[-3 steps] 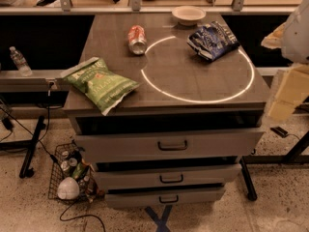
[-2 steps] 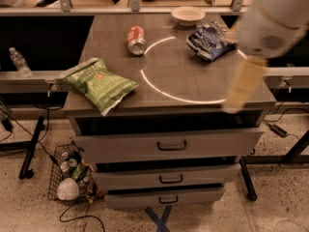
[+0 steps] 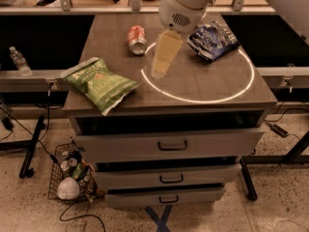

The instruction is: Place coke can upright

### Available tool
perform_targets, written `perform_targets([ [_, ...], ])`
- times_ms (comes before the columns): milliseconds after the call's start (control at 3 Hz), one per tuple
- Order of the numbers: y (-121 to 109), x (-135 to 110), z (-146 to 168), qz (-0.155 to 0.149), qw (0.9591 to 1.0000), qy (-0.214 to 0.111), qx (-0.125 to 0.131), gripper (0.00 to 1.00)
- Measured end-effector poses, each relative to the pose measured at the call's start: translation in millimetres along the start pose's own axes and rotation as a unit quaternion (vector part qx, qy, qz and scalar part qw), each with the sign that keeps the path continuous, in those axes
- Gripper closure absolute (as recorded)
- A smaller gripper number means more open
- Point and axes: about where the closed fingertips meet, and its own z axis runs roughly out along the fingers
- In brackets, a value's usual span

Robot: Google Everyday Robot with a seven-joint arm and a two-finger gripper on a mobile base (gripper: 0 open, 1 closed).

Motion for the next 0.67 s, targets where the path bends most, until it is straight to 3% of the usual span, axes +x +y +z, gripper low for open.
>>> perform_targets([
  [333,0.2,0.5,0.0,0.000,1.0000,0.000,0.000,0.00],
  [667,-14.3,-4.7,13.9,0.028,0.9994,-0.016,0.010,0.00],
])
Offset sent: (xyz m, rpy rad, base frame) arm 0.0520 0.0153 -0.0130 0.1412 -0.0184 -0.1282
